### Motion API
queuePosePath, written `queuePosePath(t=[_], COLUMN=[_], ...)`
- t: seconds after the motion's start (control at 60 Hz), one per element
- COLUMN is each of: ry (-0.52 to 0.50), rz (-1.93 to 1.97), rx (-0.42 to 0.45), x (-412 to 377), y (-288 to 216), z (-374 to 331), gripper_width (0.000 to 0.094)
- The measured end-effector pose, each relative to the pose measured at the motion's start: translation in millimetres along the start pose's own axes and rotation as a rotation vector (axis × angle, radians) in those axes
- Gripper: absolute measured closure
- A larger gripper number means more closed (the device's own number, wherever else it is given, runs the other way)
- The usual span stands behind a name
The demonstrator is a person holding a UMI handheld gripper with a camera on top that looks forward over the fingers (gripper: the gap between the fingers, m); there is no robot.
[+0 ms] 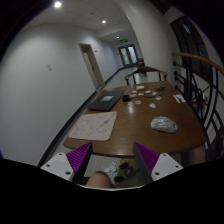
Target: Arrange mouse
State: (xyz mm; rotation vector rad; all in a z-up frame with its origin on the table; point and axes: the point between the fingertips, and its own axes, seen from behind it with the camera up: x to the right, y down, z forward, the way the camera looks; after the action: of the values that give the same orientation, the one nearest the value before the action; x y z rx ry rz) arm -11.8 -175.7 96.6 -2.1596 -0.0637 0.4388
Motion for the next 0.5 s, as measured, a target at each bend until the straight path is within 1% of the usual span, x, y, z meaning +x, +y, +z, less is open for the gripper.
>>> queuePosePath(t=[0.1, 0.2, 0.317, 0.367, 0.4, 0.5], ry=[0.062, 0.134, 0.267, 0.324, 0.345, 0.344], rz=[-0.007, -0.008, -0.045, -0.072, -0.096, -0.142], rx=[0.001, 0.018, 0.035, 0.019, -0.004, -0.054], x=[26.7, 83.0, 164.1, 195.3, 212.0, 239.3], y=[0.1, -10.5, -19.1, -17.4, -13.6, -3.2], z=[-0.8, 15.1, 30.4, 36.4, 44.2, 67.8], gripper_width=[0.01, 0.0103, 0.0103, 0.0103, 0.0101, 0.0102])
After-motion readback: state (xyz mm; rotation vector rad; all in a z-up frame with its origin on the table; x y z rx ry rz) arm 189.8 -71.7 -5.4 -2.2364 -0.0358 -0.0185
